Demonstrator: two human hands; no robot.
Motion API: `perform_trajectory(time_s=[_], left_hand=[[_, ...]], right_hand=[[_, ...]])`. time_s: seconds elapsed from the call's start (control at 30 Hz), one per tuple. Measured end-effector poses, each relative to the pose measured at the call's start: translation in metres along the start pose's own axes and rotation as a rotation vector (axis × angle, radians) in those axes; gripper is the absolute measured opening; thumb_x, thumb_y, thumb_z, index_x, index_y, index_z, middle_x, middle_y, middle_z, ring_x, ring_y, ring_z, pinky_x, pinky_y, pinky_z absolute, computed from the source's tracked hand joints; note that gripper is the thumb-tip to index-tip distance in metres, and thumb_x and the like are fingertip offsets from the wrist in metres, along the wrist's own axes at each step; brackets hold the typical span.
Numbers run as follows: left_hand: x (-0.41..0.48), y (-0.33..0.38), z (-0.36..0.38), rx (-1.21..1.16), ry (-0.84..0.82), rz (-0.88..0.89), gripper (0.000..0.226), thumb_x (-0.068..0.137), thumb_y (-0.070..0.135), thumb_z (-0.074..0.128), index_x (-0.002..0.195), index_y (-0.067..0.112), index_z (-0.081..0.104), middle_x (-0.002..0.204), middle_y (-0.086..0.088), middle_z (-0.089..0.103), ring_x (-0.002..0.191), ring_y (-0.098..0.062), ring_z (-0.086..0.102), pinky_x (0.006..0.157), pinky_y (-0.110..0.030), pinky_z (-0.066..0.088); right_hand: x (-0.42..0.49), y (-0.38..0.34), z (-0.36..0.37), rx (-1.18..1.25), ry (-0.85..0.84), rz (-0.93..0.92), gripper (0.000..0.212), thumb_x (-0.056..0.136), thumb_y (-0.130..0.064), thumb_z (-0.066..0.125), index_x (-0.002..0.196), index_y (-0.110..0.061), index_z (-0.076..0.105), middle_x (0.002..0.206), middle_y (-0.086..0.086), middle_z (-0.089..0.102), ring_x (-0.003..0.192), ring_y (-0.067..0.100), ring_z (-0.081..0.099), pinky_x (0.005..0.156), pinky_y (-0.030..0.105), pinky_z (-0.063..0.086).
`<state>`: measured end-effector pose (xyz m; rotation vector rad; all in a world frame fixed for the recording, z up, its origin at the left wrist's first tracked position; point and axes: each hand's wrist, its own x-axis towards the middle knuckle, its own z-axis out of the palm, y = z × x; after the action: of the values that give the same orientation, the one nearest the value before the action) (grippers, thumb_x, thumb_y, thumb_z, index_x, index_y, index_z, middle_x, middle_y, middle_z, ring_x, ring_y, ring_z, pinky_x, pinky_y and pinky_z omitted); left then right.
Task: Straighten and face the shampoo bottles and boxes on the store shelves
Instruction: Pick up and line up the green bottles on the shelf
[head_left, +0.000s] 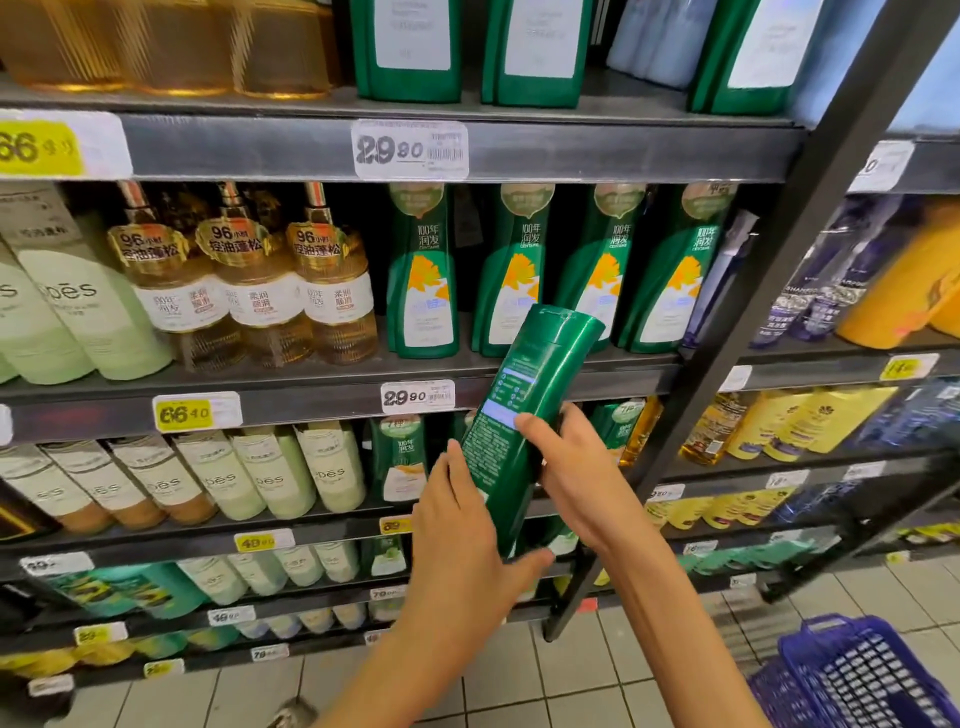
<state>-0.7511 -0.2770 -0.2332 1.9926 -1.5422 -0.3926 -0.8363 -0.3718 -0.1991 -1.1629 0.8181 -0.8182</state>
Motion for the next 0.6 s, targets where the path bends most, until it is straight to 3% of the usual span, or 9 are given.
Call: perform_trajectory(time_s=[0.03,0.1,0.13,0.2,0.3,0.37,0.47,0.6], left_hand=[[0.002,0.001,0.002,-0.057,0.009,-0.008,0.104,0.077,0.046,0.067,0.147,0.017,-0.004,0.148,0.0,0.016,0.138,-0.017,0.019,0.113,-0.026,0.024],[0.007,-0.009,-0.003,-0.523,-0.083,-0.014,0.071,0.079,0.029,0.066,0.136,0.039,0.025,0.132,0.007,0.046,0.124,-0.014,0.044,0.099,-0.018,0.04],[0.007,-0.016,-0.009,-0.708,-0.186,-0.016,0.059,0.077,0.03,0.065,0.125,0.047,0.035,0.122,0.017,0.056,0.116,-0.008,0.052,0.092,-0.014,0.044],[0.003,-0.027,-0.019,-0.944,-0.37,-0.037,0.05,0.07,0.041,0.063,0.116,0.045,0.044,0.114,0.03,0.061,0.111,0.005,0.055,0.088,-0.011,0.046],[0.003,-0.035,-0.021,-0.977,-0.501,-0.053,0.043,0.075,0.042,0.061,0.116,0.039,0.047,0.112,0.029,0.063,0.11,0.004,0.057,0.09,-0.018,0.048],[0.005,-0.034,-0.022,-0.931,-0.507,-0.049,0.023,0.09,0.03,0.052,0.111,0.038,0.046,0.1,0.035,0.064,0.101,0.015,0.057,0.078,-0.006,0.047],[0.009,-0.032,-0.023,-0.877,-0.403,-0.027,0.023,0.086,0.035,0.049,0.108,0.037,0.048,0.098,0.034,0.063,0.097,0.018,0.056,0.074,-0.002,0.044],[0.015,-0.041,-0.017,-0.986,-0.325,-0.099,0.039,0.074,0.051,0.058,0.111,0.038,0.054,0.107,0.02,0.067,0.102,0.001,0.062,0.077,-0.014,0.05]], right_hand=[[-0.001,-0.002,-0.001,-0.019,-0.01,0.004,0.022,0.094,-0.015,0.053,0.114,-0.01,0.045,0.108,0.004,0.06,0.092,0.009,0.064,0.079,0.025,0.055],[-0.002,-0.008,-0.009,-0.097,-0.05,-0.004,0.028,0.092,-0.03,0.055,0.114,-0.015,0.047,0.103,0.0,0.06,0.09,0.007,0.064,0.084,0.028,0.054],[-0.002,-0.01,-0.014,-0.148,-0.067,0.004,0.035,0.089,-0.042,0.053,0.116,-0.02,0.049,0.105,-0.002,0.06,0.092,0.005,0.063,0.088,0.03,0.052],[-0.002,-0.009,-0.023,-0.223,-0.08,0.059,0.055,0.08,-0.058,0.049,0.126,-0.029,0.047,0.112,-0.006,0.062,0.101,0.003,0.06,0.098,0.033,0.043],[-0.005,0.004,-0.019,-0.064,-0.231,0.152,0.06,0.081,-0.057,0.052,0.128,-0.019,0.055,0.122,0.007,0.065,0.114,0.023,0.06,0.103,0.042,0.043],[-0.006,0.009,-0.014,0.052,-0.228,0.157,0.057,0.081,-0.051,0.057,0.123,-0.012,0.059,0.121,0.019,0.062,0.114,0.035,0.058,0.102,0.048,0.044],[-0.002,0.012,-0.012,0.101,-0.169,0.079,0.041,0.082,-0.039,0.058,0.113,-0.013,0.064,0.103,0.009,0.071,0.095,0.022,0.066,0.088,0.037,0.053],[0.0,0.021,-0.006,0.031,-0.13,-0.005,0.017,0.095,-0.011,0.05,0.11,-0.013,0.058,0.095,0.002,0.072,0.086,0.013,0.068,0.071,0.024,0.055]])
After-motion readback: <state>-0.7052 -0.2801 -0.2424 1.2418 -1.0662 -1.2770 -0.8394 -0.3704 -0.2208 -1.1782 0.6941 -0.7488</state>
